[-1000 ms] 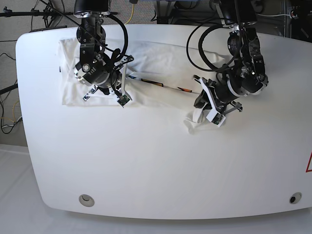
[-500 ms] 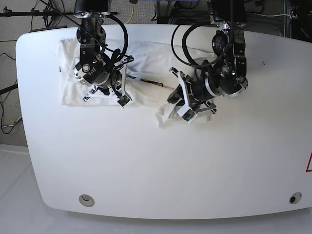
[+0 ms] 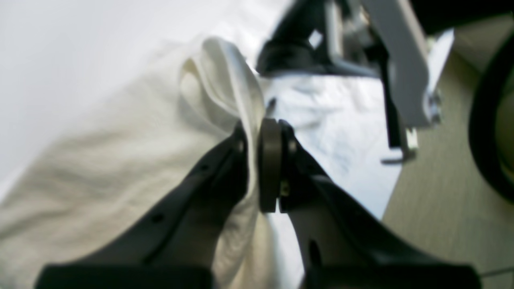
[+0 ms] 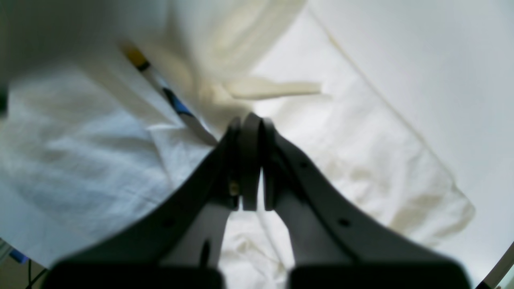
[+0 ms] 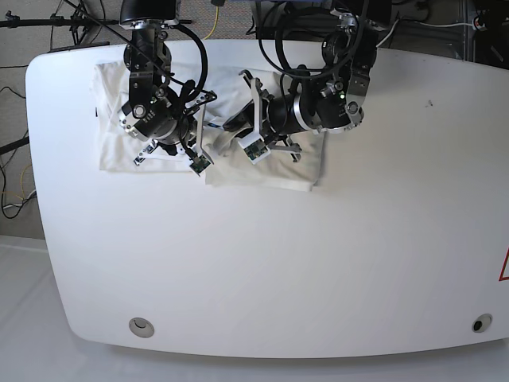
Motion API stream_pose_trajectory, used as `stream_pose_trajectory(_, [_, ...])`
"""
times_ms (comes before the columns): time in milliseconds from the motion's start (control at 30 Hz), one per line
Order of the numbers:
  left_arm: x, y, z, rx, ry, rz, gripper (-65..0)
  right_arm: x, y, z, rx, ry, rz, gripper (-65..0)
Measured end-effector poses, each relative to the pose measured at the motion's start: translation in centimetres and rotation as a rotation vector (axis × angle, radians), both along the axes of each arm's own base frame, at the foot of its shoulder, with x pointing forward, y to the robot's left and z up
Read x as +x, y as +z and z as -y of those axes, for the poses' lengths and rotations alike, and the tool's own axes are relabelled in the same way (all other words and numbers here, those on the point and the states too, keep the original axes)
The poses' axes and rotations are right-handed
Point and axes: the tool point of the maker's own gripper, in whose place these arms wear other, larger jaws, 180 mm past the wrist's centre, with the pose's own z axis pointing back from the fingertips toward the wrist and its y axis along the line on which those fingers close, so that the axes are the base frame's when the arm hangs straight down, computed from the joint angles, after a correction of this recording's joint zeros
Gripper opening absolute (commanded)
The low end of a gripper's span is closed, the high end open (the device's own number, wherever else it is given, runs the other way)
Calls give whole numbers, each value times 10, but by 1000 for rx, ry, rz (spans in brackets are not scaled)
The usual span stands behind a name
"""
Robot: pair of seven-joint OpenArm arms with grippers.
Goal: Fold the T-shirt properly
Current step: 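Fold the hem end with the left gripper toward the right gripper, then lower the folded hem onto the shirt and open the left gripper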
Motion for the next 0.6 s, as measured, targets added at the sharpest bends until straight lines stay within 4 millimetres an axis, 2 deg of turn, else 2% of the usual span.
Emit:
stream_pose_trajectory(400, [17, -21, -34, 30, 112, -57, -637, 0, 0, 2, -6, 0, 0, -650])
stream_pose_trajectory(600, [26, -20, -45, 42, 135, -43, -636, 0, 0, -1, 0, -1, 0, -650])
